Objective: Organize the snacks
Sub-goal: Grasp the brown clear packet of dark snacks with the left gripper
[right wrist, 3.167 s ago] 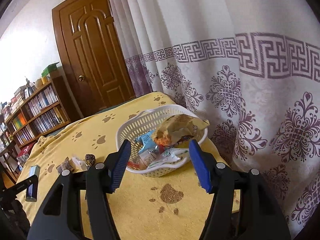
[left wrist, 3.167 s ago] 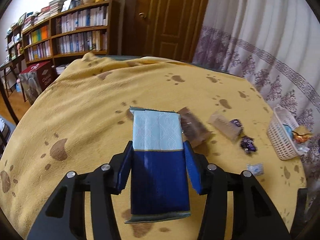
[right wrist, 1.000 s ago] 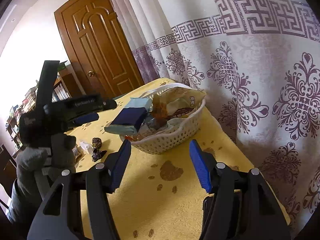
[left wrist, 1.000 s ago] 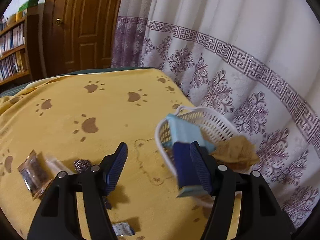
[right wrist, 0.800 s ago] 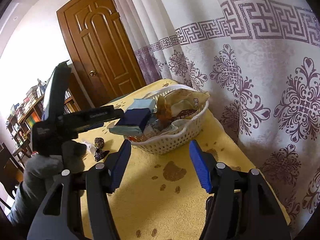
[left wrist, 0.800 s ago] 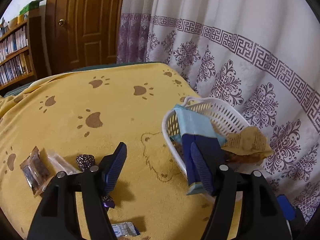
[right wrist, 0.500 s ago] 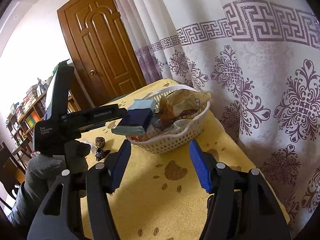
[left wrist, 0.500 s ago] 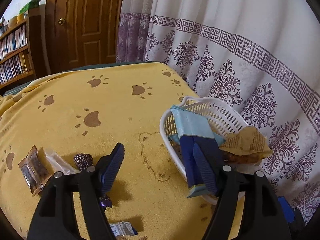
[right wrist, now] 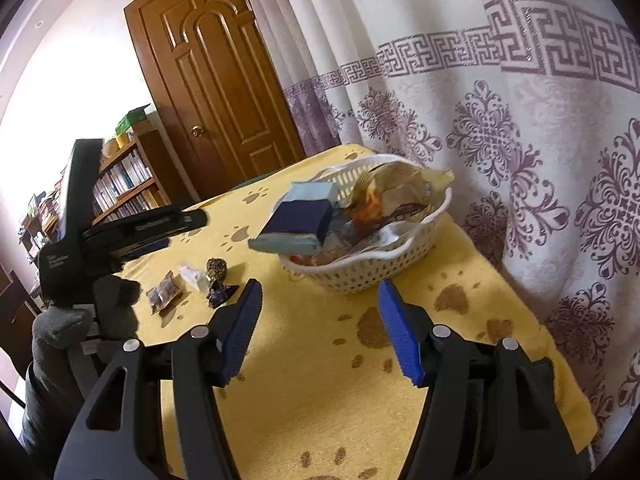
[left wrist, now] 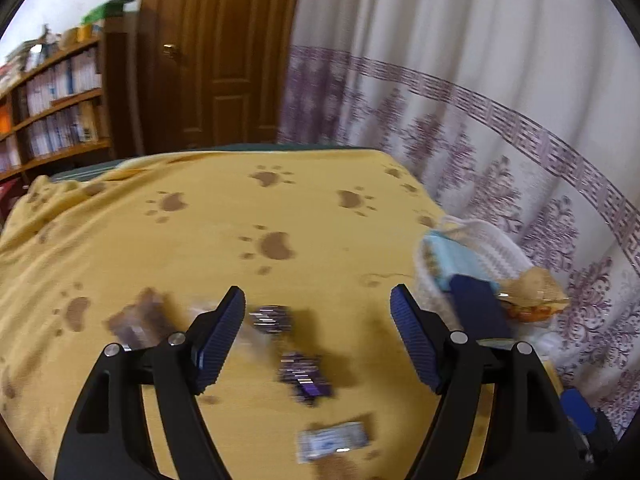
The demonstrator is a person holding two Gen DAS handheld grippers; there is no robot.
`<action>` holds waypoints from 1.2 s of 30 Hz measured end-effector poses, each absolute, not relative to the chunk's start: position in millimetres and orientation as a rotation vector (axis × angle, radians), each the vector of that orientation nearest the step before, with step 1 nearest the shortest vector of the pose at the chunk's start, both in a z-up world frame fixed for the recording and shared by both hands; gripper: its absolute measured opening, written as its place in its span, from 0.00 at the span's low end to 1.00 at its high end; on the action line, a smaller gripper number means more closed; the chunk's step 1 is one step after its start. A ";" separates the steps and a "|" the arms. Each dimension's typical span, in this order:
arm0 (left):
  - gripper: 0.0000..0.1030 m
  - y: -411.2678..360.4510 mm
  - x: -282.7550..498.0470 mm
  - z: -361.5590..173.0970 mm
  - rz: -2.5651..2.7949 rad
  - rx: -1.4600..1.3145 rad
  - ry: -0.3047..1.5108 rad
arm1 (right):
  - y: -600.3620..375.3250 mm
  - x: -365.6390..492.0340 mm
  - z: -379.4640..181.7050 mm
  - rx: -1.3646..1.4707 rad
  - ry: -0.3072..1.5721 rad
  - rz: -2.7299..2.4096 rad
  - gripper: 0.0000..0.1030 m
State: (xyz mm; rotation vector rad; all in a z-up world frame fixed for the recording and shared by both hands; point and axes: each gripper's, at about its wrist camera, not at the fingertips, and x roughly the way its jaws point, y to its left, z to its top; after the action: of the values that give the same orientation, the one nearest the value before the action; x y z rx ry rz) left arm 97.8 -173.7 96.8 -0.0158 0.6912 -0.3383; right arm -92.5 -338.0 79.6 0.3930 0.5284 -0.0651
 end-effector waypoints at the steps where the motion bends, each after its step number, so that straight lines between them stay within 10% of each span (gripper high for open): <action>1: 0.73 -165.2 98.3 96.6 -0.317 -0.019 0.689 | -336.0 -91.6 79.2 0.391 0.532 -0.061 0.61; 18: 0.74 -35.2 129.7 74.2 -0.068 -0.195 0.760 | -290.4 -77.9 72.5 0.331 0.595 0.009 0.61; 36: 0.83 -57.4 170.3 17.0 -0.026 -0.142 0.905 | -268.6 -66.4 61.4 0.299 0.646 0.032 0.61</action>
State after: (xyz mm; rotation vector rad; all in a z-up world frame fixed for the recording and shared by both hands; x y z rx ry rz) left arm 170.3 -57.4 17.0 -0.1422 0.9055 -0.0256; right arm -66.4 -268.6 61.4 0.2993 0.6456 0.0323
